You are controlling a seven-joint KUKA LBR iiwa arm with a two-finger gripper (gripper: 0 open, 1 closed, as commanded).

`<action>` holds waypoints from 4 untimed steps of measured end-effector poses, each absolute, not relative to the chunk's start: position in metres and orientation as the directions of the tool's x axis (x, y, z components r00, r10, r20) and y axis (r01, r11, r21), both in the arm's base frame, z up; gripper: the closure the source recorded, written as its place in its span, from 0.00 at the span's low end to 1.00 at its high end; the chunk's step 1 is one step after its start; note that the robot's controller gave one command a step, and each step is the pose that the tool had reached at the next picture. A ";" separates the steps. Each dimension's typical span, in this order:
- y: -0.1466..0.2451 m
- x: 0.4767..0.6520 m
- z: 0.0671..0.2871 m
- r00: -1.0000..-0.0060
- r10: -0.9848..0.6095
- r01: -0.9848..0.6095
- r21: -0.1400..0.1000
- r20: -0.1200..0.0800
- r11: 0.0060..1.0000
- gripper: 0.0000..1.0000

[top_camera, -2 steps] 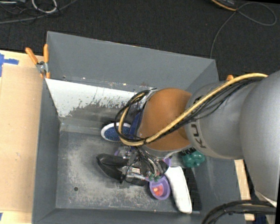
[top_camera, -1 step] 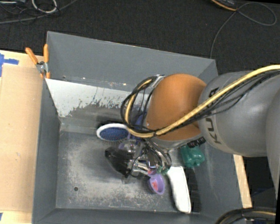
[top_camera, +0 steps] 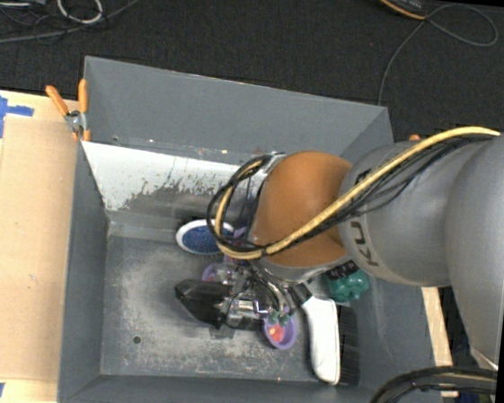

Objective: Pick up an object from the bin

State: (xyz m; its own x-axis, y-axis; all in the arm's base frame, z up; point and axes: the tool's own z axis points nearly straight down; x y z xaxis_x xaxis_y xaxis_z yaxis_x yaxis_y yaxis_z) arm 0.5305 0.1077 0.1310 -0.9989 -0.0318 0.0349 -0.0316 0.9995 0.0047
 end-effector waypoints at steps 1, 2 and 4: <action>0.105 0.530 0.103 -0.999 -0.006 -0.006 0.000 0.041 1.000 1.00; 0.116 0.534 0.162 -0.999 -0.006 -0.007 -0.002 0.048 1.000 1.00; 0.114 0.535 0.107 -0.998 0.034 0.034 -0.005 0.053 0.999 1.00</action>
Offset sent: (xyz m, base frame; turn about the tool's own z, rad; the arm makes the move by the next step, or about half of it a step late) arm 0.0076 0.0146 0.0581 0.0211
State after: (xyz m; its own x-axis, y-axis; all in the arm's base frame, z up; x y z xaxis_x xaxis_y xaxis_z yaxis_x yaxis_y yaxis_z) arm 0.5345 0.1137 0.1068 -0.9980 0.0345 0.0532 0.0343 0.9994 -0.0046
